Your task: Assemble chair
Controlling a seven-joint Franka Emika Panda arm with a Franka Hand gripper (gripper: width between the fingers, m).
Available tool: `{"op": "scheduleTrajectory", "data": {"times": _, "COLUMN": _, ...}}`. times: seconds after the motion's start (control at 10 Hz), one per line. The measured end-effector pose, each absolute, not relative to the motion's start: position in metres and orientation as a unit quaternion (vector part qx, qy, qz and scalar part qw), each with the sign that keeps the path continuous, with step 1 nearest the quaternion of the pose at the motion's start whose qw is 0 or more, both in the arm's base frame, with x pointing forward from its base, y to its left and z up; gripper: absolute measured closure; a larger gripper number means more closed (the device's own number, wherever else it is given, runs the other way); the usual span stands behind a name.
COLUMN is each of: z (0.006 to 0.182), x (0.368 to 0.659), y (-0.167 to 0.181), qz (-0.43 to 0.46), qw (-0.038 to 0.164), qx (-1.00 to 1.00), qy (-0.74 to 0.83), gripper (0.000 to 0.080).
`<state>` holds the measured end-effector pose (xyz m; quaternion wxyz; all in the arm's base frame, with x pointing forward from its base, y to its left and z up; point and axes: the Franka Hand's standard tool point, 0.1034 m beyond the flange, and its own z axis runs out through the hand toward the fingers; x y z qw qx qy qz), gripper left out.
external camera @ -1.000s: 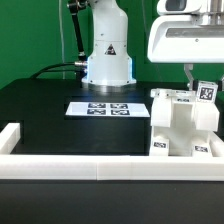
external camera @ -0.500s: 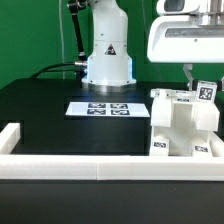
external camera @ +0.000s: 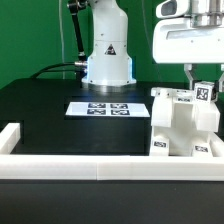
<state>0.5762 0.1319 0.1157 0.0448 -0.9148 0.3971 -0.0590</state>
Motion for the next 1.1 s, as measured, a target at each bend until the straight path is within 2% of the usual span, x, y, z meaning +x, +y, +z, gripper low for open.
{"op": "scheduleTrajectory", "data": {"times": 0.5, "z": 0.1163, "x": 0.5769, "y": 0.1302, "qz": -0.038, "qw": 0.073, "qx": -0.796, "qy": 0.600, "gripper": 0.0511}}
{"op": "scheduleTrajectory", "data": {"times": 1.0, "z": 0.1166, "x": 0.5770, "y": 0.1294, "qz": -0.022, "qw": 0.083, "qx": -0.721, "qy": 0.688, "gripper": 0.0511}}
{"op": "scheduleTrajectory", "data": {"times": 1.1, "z": 0.1165, "x": 0.5770, "y": 0.1299, "qz": -0.022, "qw": 0.083, "qx": -0.723, "qy": 0.685, "gripper": 0.0427}}
